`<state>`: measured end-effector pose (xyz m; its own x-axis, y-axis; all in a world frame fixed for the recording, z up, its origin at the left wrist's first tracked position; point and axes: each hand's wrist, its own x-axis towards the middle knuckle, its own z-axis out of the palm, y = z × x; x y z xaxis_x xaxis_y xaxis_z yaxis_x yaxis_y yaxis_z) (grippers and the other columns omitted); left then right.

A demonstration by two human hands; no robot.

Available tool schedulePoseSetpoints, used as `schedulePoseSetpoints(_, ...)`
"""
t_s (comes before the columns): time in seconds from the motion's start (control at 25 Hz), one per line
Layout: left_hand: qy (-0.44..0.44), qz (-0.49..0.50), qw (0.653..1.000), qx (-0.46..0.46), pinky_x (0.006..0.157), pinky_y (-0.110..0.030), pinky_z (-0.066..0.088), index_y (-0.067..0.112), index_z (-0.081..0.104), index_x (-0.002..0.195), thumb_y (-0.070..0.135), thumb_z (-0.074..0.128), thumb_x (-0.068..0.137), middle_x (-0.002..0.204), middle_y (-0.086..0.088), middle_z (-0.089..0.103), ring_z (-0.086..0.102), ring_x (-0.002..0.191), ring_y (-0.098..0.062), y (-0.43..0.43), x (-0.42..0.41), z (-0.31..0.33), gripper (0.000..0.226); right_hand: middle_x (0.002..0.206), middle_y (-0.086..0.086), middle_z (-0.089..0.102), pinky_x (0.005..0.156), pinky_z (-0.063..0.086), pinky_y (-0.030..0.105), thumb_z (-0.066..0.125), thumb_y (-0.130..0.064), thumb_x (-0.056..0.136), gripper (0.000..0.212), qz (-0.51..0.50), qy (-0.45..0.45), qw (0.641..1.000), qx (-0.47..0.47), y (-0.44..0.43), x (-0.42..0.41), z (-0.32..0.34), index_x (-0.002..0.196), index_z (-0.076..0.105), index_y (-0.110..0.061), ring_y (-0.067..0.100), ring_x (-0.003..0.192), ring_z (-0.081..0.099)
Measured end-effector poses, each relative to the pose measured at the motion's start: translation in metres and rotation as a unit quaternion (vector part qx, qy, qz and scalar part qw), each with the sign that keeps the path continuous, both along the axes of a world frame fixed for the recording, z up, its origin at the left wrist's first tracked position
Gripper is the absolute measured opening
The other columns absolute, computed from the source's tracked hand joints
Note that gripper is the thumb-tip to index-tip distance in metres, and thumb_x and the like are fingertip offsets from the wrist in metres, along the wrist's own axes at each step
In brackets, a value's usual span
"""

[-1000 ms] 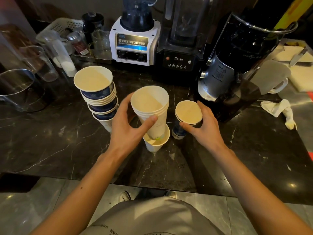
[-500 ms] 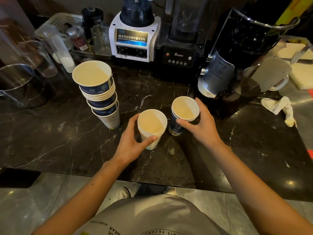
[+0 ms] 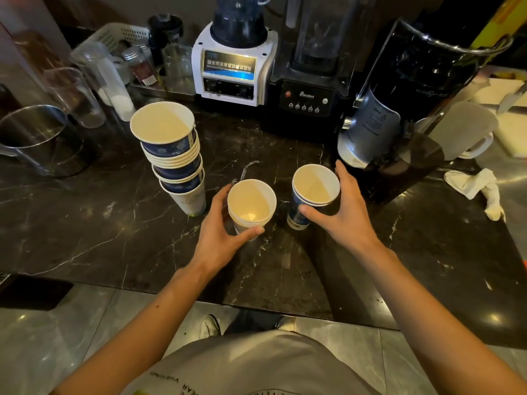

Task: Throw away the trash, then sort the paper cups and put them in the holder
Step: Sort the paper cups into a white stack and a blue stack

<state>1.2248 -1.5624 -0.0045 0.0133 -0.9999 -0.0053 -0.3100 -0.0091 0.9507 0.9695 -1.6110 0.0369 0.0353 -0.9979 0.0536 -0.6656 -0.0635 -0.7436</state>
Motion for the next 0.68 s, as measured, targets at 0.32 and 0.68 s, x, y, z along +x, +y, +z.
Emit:
schedulePoseSetpoints(0.32,0.000,0.106,0.989,-0.105,0.096,-0.020,0.050,0.036,0.041,0.139,0.054,0.068,0.084,0.137,0.011,0.054,0.056,0.122,-0.004,0.018,0.018,0.010,0.064,0.162,-0.008,0.019,0.111,0.020,0.028,0.066,-0.068,0.076,0.097,0.094,0.000,0.993,-0.071,-0.011,0.058,0.042,0.153,0.015,-0.036,0.010,0.147,0.017)
schedulePoseSetpoints(0.68,-0.029,0.204,0.977,-0.051,0.114,-0.034,0.037,0.029,0.023,0.148,0.046,0.084,0.070,0.154,0.003,0.035,0.039,0.138,-0.009,-0.006,0.083,0.007,0.100,0.160,-0.003,0.028,0.116,0.030,0.039,0.074,-0.059,0.075,0.102,0.209,-0.071,0.975,-0.013,-0.035,0.166,0.057,0.154,0.018,-0.027,0.014,0.145,0.027)
